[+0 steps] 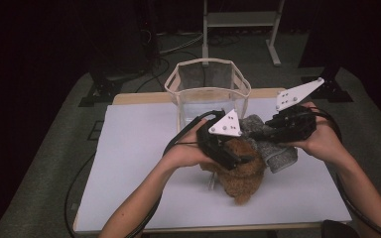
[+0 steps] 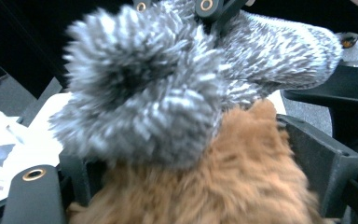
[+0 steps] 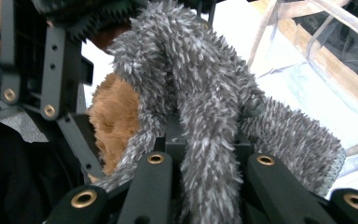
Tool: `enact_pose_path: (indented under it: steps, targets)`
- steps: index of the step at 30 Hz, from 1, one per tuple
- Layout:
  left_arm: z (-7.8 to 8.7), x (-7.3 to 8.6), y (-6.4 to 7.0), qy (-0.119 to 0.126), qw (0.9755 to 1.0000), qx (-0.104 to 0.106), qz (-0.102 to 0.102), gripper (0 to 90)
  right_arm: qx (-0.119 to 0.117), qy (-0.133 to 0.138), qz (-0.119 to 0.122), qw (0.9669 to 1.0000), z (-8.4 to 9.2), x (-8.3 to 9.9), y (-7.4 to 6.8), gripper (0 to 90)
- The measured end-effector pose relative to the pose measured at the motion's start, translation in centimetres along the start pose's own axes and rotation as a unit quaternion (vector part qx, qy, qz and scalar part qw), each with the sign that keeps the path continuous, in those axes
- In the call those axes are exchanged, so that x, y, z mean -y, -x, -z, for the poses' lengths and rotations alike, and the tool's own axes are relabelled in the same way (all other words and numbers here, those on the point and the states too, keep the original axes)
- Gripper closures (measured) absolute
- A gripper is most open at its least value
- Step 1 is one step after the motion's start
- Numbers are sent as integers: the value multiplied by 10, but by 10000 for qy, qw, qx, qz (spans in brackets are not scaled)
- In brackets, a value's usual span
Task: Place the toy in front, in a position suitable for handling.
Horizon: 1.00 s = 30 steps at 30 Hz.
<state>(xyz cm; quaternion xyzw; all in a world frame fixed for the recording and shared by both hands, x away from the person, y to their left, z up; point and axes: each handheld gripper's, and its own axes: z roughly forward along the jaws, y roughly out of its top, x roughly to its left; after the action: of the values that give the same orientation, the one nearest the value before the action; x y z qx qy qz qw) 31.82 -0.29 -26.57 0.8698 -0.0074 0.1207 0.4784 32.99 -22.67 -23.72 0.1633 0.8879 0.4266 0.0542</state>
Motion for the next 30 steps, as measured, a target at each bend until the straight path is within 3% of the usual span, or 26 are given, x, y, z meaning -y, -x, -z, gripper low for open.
enact_pose_path:
  steps: [5,9,11,14,16,17,23,30]
  targets:
    - [20,9,1,85,9999,-69,-9,152,-19,-24,-6,10000,-4,0,0,768]
    - [33,23,-1,74,9998,-132,154,145,-38,0,-18,10000,-4,1,2,768]
    - [37,32,-4,74,9991,-197,363,118,-17,10,-37,10000,-2,2,2,768]
    - [31,38,-6,96,9984,1,554,114,-58,46,-88,9999,0,5,3,767]
    - [23,38,-6,71,9982,143,573,107,-94,62,-88,9999,0,5,2,767]
    - [17,38,-6,83,9978,234,619,94,-116,62,-2,9999,-1,5,-1,766]
    - [18,42,-6,339,9964,417,650,307,-173,102,75,9998,3,2,-5,762]
    - [19,35,-2,362,9974,389,489,328,-206,55,486,9986,1,-32,-21,757]
